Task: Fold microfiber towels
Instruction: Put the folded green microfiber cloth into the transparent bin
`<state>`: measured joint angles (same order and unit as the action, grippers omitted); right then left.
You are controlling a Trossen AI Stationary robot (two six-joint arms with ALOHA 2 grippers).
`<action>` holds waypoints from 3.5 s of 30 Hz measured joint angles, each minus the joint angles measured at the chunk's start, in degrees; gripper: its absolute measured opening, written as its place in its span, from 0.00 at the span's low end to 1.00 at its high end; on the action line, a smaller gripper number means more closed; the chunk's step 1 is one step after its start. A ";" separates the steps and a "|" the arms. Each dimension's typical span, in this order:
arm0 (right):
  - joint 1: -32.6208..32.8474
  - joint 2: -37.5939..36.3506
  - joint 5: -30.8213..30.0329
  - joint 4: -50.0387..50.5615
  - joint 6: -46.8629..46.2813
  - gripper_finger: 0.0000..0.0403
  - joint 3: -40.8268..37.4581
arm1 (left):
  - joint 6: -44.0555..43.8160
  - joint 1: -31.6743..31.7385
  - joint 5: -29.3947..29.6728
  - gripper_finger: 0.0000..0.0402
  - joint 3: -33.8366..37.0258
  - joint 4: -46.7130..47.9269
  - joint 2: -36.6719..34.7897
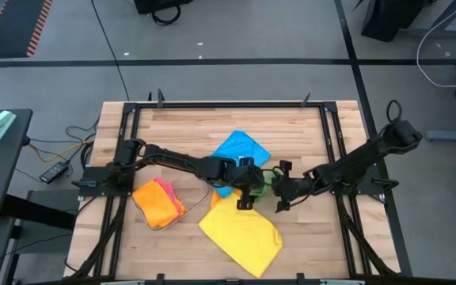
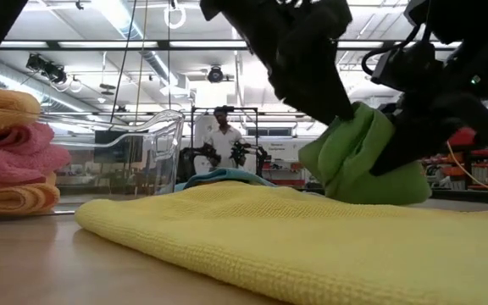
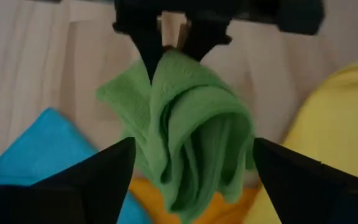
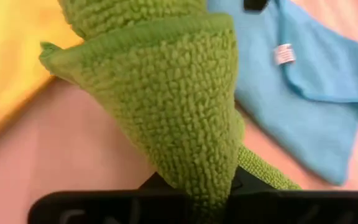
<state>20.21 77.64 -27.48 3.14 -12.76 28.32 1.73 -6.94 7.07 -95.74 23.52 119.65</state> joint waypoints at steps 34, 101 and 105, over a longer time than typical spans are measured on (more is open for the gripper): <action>-4.28 -6.36 7.01 3.98 -9.73 0.04 0.22 | -2.57 2.27 -0.90 0.87 0.04 -9.56 4.38; 0.24 -14.59 7.57 8.09 -2.04 0.44 0.26 | -20.25 1.36 24.09 0.05 -16.26 66.59 -3.25; 0.24 -14.49 7.60 8.05 -2.43 0.44 0.24 | -24.52 3.33 24.44 0.06 -6.47 66.74 -11.50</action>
<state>20.45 63.16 -19.88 11.19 -15.18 28.56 -22.79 -3.61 31.51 -102.21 90.26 108.15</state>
